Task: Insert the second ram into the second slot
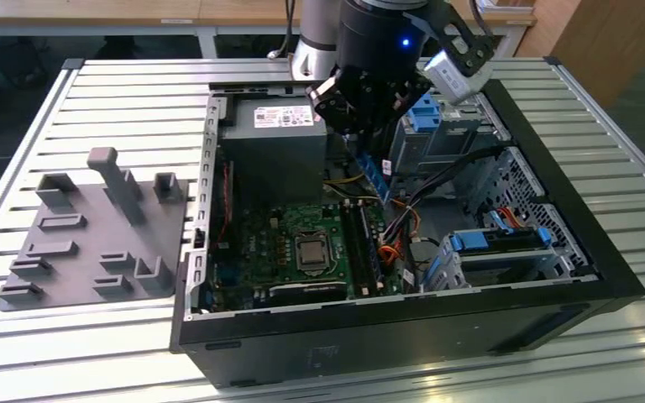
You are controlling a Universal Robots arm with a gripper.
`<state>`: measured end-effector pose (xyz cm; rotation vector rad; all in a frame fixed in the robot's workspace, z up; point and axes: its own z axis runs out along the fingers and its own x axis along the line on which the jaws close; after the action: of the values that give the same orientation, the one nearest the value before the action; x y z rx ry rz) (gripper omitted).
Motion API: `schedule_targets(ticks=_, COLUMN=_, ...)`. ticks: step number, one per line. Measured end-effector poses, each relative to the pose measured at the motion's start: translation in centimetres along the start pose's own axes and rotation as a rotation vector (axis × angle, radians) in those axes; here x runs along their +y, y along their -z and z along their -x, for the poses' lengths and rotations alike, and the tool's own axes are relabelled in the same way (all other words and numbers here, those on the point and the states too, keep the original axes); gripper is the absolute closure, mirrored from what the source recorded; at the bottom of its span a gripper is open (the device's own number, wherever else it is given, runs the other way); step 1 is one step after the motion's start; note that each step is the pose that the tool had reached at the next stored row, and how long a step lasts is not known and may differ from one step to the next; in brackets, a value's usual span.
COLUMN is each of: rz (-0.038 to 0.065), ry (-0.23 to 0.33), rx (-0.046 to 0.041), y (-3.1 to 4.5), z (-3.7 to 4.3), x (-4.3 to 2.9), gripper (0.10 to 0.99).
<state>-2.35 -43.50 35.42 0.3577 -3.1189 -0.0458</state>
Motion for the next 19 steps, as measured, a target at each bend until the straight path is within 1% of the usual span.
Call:
schedule_targets(ticks=7, rz=0.000, ry=-0.127, rx=-0.0036, y=-0.37, z=0.00, x=-0.01, gripper=0.949)
schedule_targets(ticks=11, rz=-0.001, ry=-0.199, rx=-0.0056, y=-0.90, z=0.00, x=-0.03, gripper=0.949)
schedule_targets(ticks=16, rz=0.000, ry=-0.235, rx=-0.0068, y=-1.81, z=-0.01, x=-0.08, gripper=0.949)
schedule_targets(ticks=19, rz=-0.001, ry=-0.242, rx=-0.0068, y=-2.18, z=-0.10, x=-0.44, gripper=0.949)
